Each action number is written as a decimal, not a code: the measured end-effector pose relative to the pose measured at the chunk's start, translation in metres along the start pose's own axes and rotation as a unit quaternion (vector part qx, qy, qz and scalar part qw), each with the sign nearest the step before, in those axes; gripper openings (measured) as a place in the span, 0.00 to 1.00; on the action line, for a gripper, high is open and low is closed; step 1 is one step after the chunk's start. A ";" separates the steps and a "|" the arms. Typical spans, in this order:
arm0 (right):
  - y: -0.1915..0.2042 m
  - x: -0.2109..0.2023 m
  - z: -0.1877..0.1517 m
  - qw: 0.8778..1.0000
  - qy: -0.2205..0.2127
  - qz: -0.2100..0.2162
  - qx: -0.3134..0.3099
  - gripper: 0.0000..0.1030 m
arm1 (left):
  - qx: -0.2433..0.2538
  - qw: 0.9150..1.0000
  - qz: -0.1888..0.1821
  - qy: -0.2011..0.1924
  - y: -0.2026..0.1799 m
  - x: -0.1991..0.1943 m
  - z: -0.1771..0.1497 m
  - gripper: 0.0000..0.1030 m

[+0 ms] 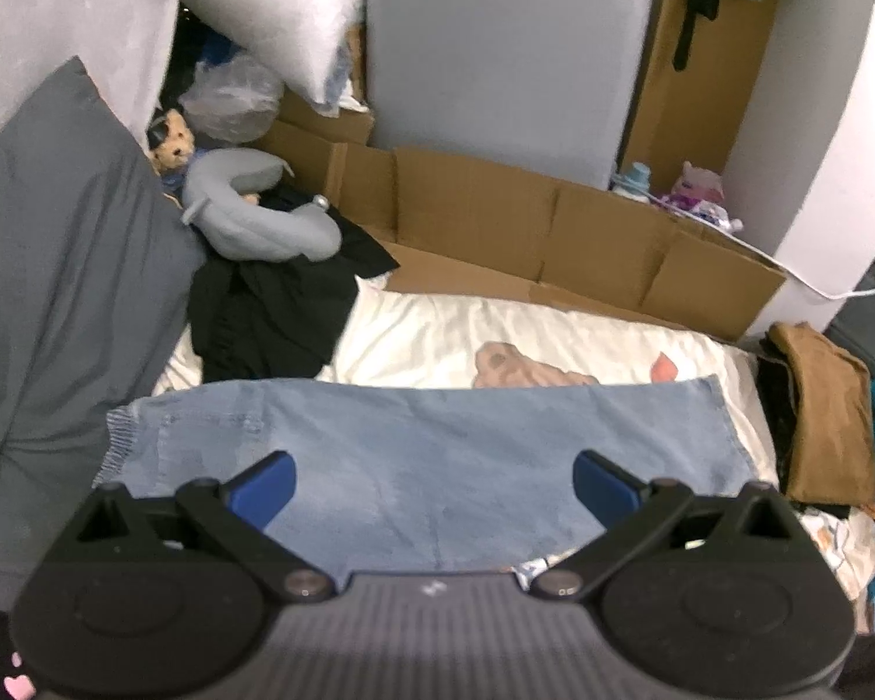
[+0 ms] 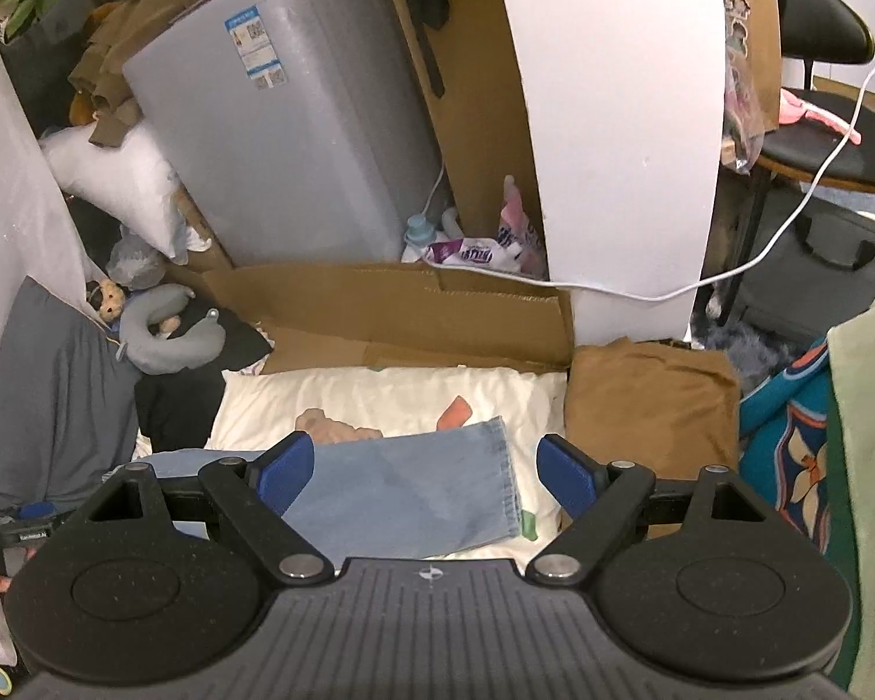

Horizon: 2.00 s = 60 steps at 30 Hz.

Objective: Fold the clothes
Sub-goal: 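Open both tools and lift them back above the flattened jeans, then move the right tool to the folded leg hems and pinch them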

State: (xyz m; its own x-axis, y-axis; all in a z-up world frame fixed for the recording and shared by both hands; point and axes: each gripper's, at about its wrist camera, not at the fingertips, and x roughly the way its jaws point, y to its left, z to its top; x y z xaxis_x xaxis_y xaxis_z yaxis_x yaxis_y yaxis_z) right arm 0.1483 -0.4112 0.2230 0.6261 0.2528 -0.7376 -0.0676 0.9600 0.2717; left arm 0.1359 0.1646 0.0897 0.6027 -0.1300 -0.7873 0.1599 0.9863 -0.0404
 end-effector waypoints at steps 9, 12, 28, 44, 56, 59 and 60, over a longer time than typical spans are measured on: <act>-0.024 0.017 -0.023 1.000 0.017 -0.003 -0.020 0.86 | -0.001 1.000 0.002 -0.007 -0.002 0.016 0.000 0.99; -0.042 0.031 -0.037 1.000 0.019 -0.003 -0.012 0.86 | -0.010 1.000 0.006 0.000 -0.004 0.033 -0.008 0.99; -0.137 0.142 -0.139 0.998 -0.010 -0.005 0.061 0.85 | -0.029 0.997 0.028 0.063 -0.039 0.131 -0.060 0.97; -0.197 0.263 -0.244 0.990 -0.032 0.003 0.139 0.73 | -0.011 0.997 0.029 0.071 -0.074 0.221 -0.095 0.88; -0.167 0.350 -0.261 0.983 -0.037 0.086 0.158 0.68 | -0.032 0.995 0.050 0.076 -0.060 0.265 -0.122 0.87; -0.166 0.380 -0.266 0.979 -0.027 0.100 0.175 0.66 | -0.041 0.994 0.052 0.082 -0.059 0.278 -0.127 0.87; -0.167 0.388 -0.268 0.977 -0.025 0.104 0.185 0.66 | -0.044 0.994 0.053 0.083 -0.059 0.282 -0.128 0.87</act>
State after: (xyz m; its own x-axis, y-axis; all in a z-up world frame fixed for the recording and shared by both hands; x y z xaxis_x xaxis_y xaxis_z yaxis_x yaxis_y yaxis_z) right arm 0.1947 -0.4412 -0.2745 0.6671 0.4220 -0.6139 0.0822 0.7774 0.6236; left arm 0.1964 0.0828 -0.2091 0.4735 -0.0133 -0.8807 0.0280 0.9996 0.0000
